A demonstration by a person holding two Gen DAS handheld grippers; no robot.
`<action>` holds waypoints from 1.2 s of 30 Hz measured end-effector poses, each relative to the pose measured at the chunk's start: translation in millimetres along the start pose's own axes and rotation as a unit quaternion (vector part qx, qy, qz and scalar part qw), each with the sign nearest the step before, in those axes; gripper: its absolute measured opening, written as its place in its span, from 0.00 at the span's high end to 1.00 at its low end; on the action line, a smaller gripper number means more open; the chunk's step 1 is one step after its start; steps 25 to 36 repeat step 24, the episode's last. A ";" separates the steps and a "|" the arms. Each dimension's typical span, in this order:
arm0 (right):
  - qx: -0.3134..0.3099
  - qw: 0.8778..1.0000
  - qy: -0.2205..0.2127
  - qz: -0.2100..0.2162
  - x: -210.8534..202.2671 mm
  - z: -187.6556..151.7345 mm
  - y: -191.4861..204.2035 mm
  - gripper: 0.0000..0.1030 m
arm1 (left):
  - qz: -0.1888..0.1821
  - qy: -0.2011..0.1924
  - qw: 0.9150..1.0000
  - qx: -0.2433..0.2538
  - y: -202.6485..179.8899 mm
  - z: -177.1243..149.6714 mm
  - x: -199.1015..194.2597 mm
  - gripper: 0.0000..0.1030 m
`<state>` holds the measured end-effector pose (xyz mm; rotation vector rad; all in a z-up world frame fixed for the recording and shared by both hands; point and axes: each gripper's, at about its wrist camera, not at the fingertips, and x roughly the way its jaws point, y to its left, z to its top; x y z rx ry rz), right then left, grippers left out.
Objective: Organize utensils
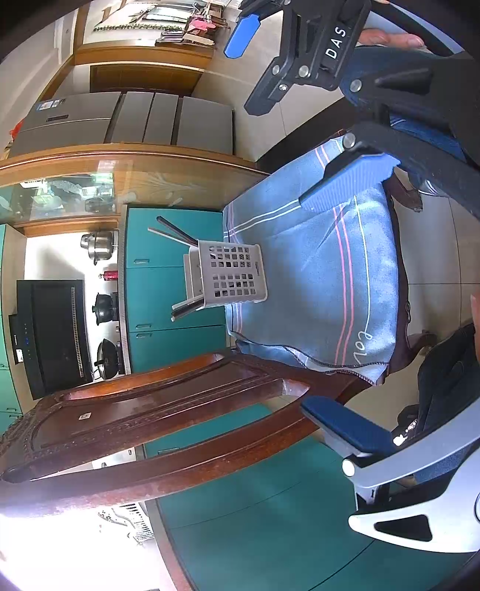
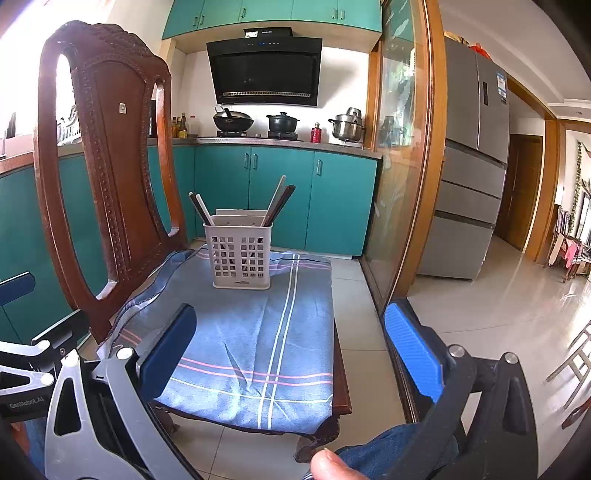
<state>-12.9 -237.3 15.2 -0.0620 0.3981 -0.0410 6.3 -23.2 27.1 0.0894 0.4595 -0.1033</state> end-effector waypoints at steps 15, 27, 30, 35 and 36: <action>-0.007 1.000 0.012 0.000 8.9 -4.6 8.1 0.03 | -0.006 0.003 1.000 -0.007 0.4 -5.4 2.7 0.03; -0.004 0.999 0.038 0.001 30.1 -12.2 7.7 0.03 | -0.010 0.040 0.999 -0.012 -0.5 -11.0 30.5 0.03; -0.004 0.999 0.038 0.001 30.1 -12.2 7.7 0.03 | -0.010 0.040 0.999 -0.012 -0.5 -11.0 30.5 0.03; -0.004 0.999 0.038 0.001 30.1 -12.2 7.7 0.03 | -0.010 0.040 0.999 -0.012 -0.5 -11.0 30.5 0.03; -0.004 0.999 0.038 0.001 30.1 -12.2 7.7 0.03 | -0.010 0.040 0.999 -0.012 -0.5 -11.0 30.5 0.03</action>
